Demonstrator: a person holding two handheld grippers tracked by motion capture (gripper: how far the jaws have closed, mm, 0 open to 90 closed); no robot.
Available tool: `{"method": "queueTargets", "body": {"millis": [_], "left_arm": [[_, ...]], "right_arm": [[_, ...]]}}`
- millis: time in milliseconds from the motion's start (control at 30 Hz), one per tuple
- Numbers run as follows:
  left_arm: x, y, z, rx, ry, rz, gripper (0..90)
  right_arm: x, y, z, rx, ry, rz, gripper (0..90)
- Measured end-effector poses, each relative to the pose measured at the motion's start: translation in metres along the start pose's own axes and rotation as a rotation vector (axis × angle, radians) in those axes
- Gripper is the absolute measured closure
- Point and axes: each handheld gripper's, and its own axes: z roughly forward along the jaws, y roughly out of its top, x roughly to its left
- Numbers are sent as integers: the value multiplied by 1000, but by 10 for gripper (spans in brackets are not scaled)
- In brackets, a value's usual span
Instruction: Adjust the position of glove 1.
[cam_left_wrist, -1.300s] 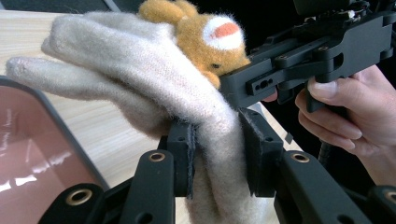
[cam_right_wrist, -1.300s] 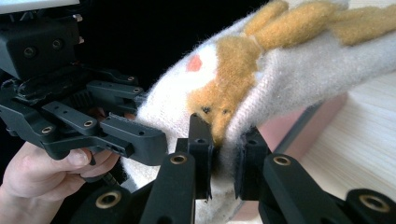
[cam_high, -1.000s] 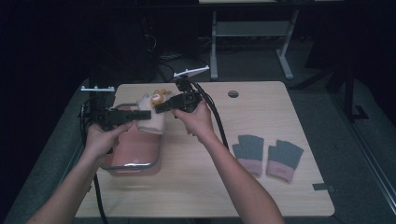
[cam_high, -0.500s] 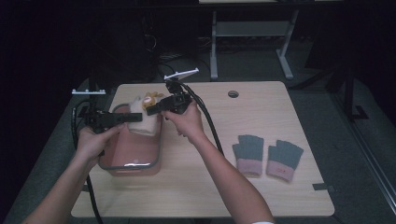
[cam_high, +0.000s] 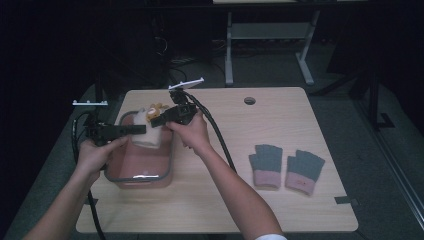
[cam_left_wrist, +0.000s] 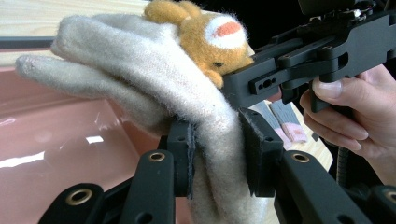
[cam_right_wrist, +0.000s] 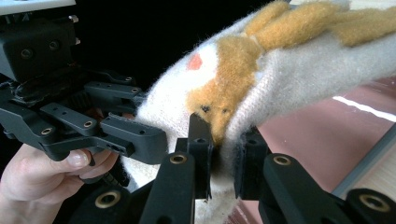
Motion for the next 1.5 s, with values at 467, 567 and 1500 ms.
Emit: {"method": "queueTargets", "body": {"millis": [467,567,1500], "left_arm": [[22,-14,2,17,28,-53,676],[25,-16,3,21,34,-62,676],[47,-40,25,177,150,-109,678]], "right_arm": [[-12,-3,27,34,1,26,794],[-16,-4,33,40,7,35,794],[-47,-24,75,162,-48,90,773]]}}
